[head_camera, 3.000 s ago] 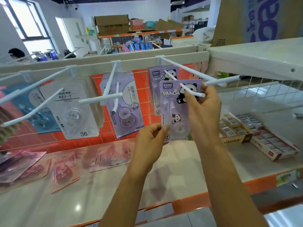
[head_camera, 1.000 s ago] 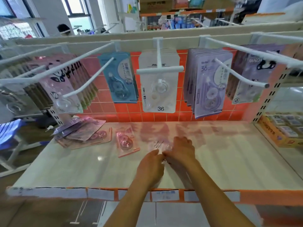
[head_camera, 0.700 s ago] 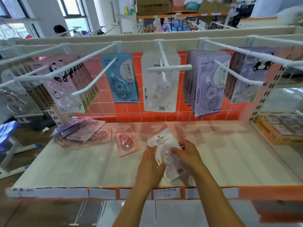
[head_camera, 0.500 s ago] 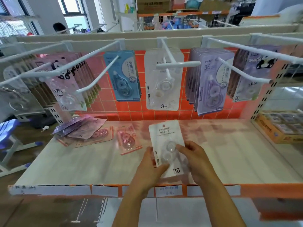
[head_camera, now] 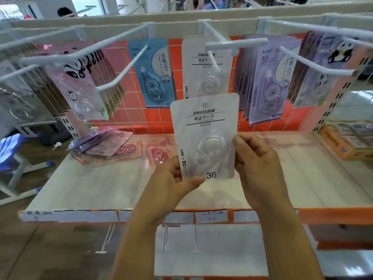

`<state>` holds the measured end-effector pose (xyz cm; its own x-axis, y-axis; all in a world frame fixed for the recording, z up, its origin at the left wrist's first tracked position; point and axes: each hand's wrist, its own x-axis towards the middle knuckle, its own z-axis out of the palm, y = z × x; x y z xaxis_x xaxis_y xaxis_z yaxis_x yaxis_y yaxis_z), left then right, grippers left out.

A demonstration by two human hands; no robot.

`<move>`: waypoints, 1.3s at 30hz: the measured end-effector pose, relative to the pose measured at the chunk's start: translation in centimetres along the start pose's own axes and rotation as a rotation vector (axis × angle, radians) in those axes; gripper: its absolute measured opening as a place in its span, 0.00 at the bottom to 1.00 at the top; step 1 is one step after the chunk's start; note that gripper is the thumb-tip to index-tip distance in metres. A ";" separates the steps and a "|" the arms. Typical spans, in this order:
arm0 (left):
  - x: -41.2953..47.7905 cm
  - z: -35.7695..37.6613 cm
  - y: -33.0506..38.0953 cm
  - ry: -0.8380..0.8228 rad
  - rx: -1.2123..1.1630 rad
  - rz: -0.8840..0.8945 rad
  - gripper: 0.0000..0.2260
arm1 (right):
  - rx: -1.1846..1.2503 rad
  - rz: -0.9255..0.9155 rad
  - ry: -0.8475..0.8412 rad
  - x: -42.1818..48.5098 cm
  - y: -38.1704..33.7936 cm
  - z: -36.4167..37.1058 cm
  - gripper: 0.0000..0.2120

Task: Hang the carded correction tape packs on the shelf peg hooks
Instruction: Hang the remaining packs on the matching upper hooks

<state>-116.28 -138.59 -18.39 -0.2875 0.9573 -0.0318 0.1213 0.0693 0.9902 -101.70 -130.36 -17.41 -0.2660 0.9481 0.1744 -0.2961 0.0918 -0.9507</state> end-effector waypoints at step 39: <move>-0.2 -0.1 3.9 -0.054 0.057 0.142 0.11 | 0.000 -0.373 0.133 1.2 -5.5 1.5 0.03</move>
<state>-115.79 -138.57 -14.50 -0.2121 0.9722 0.0988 0.2111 -0.0531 0.9760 -101.78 -130.22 -11.61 -0.0187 0.8808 0.4731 -0.3498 0.4375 -0.8284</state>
